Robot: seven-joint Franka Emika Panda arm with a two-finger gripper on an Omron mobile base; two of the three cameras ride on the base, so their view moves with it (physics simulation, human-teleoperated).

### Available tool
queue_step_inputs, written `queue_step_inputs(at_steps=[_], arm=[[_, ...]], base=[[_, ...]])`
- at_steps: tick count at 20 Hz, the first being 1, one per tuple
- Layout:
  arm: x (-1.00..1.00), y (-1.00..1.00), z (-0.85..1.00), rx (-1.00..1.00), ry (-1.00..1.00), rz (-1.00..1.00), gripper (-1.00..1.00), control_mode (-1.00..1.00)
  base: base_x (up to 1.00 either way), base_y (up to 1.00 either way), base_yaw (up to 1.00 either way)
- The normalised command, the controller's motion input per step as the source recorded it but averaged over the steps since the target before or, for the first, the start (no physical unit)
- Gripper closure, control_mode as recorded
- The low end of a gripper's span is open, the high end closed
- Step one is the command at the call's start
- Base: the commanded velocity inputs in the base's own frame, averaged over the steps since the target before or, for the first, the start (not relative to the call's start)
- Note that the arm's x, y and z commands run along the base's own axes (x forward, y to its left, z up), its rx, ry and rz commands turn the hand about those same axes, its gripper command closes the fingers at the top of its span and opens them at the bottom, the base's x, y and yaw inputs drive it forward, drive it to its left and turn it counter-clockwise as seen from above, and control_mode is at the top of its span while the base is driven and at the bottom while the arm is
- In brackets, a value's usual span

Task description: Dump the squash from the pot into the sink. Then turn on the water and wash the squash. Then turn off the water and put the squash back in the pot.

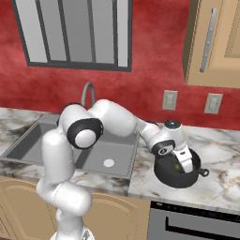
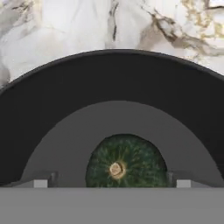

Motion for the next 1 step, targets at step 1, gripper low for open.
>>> queue_step_inputs(at_steps=[1], arm=[[-0.16, 0.00, 0.54, 0.00, -0.05, 0.00, -1.00, -1.00]], base=[[0.00, 0.00, 0.00]])
